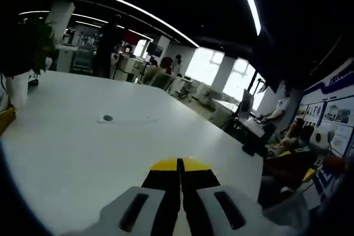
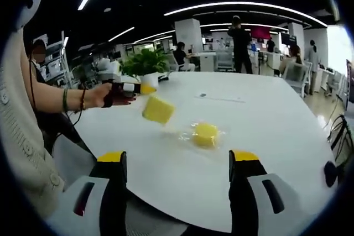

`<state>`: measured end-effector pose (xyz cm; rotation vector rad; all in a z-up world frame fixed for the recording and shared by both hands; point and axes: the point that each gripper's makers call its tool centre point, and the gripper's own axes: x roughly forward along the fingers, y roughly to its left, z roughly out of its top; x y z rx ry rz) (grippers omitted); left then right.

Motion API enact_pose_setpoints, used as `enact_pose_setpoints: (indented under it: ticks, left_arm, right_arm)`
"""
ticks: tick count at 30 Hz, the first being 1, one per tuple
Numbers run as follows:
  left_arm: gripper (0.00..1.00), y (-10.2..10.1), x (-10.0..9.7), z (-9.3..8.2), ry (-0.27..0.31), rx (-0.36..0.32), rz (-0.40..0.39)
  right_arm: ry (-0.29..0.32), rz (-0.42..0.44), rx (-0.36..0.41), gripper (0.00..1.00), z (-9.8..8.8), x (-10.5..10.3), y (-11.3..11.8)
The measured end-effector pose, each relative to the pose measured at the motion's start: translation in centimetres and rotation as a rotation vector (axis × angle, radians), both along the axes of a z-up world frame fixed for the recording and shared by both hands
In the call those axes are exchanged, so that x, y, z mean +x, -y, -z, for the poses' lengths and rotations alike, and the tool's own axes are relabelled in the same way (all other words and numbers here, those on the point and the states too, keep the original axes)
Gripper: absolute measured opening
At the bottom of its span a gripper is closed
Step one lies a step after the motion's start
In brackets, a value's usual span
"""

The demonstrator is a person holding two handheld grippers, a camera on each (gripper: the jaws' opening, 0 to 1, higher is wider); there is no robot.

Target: Compare the silicone blocks by pressing each to a similar depth, holding the contact briefly, and releasing to observe deformation and rebound differences across the visible hardness samples.

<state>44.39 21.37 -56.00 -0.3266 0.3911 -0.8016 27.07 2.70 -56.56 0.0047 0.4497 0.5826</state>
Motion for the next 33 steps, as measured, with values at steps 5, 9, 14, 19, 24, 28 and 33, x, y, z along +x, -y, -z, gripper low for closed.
enact_pose_setpoints:
  ticks: [5, 9, 14, 19, 24, 28, 33]
  left_arm:
    - [0.00, 0.6, -1.7, -3.1, 0.019, -0.086, 0.077]
    - [0.00, 1.0, -2.8, -4.6, 0.057, -0.061, 0.117]
    - [0.00, 1.2, -4.1, -5.8, 0.090, -0.011, 0.185]
    - [0.00, 1.4, -5.1, -6.1, 0.139, 0.081, 0.254]
    - [0.00, 2.1, -6.1, -7.0, 0.219, 0.190, 0.329]
    - [0.00, 2.7, -6.6, -7.8, 0.269, 0.245, 0.380]
    - [0.00, 3.3, -6.9, -8.4, 0.306, 0.276, 0.428]
  right_arm:
    - [0.020, -0.032, 0.024, 0.71, -0.9, -0.2, -0.7]
    - [0.035, -0.071, 0.014, 0.71, -1.5, 0.0, -1.2]
    - [0.061, -0.113, -0.001, 0.71, -2.6, 0.6, -1.6]
    - [0.091, -0.197, -0.035, 0.72, -3.8, 1.8, -2.8]
    - [0.131, -0.274, -0.060, 0.72, -5.2, 3.7, -4.4]
    - [0.157, -0.340, -0.074, 0.71, -6.2, 5.5, -6.1]
    - [0.169, -0.425, -0.094, 0.71, -6.4, 7.3, -8.2]
